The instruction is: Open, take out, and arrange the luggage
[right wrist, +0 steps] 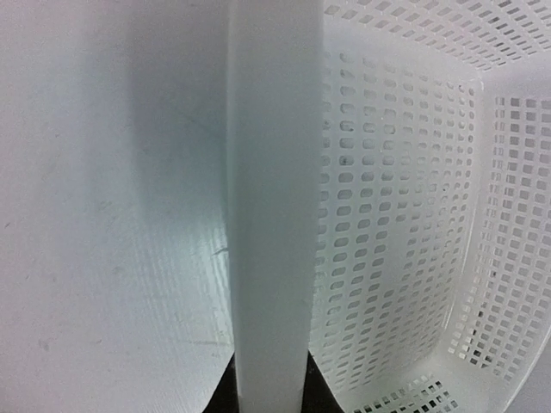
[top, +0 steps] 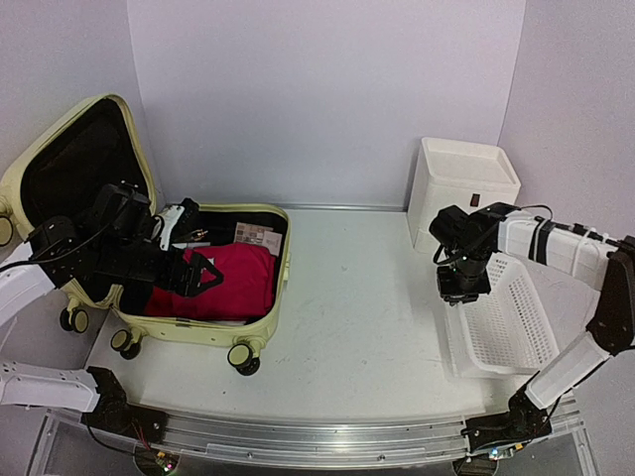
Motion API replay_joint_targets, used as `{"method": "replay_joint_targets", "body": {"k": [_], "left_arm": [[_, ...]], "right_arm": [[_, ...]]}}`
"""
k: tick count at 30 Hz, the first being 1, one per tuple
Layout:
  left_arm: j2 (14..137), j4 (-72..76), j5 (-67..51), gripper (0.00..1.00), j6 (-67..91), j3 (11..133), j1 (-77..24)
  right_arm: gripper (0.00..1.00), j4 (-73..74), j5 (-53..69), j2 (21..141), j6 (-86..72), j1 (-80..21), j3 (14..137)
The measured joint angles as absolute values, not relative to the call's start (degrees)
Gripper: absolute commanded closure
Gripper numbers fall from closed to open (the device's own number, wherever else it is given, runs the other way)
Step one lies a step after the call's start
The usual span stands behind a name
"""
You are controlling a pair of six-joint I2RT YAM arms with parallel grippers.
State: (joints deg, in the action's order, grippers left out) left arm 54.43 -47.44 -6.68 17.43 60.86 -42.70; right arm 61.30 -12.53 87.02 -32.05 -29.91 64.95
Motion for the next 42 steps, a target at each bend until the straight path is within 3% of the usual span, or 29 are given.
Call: {"method": "replay_joint_targets", "body": {"k": [10,18,35,37,39,40,41,42], "left_arm": [[53.74,-47.48,-4.29,0.01,17.39,61.91,-42.7],[53.6,-47.53,-4.34,0.01,17.8,62.22,-42.7],[56.49,-47.59,-4.14,0.03,18.48,60.62,-42.7],[58.43,-47.55,-4.36,0.04,18.52,60.62,-42.7],[59.99,-47.55,-4.4,0.04,18.74,60.62,-42.7],[60.69,-47.53,-4.4,0.04,19.09,60.62,-42.7],[61.28,-47.48,-4.38,0.04,19.46,60.62,-42.7],[61.78,-47.42,-4.38,0.04,19.7,60.62,-42.7]], "right_arm": [[1.0,62.85,5.19,80.93,6.87,-42.15,67.92],[1.0,65.89,9.1,90.98,34.09,-50.83,72.27],[0.99,50.63,1.93,99.72,37.32,-56.38,70.04],[0.91,49.52,1.48,99.85,36.75,-56.97,69.78],[0.77,48.73,1.04,99.94,36.1,-57.34,69.69],[0.57,48.47,0.62,99.98,35.75,-57.58,69.67],[0.13,48.27,0.08,100.05,35.16,-57.84,69.65],[0.03,48.27,-0.36,100.16,34.37,-58.11,69.41]]}}
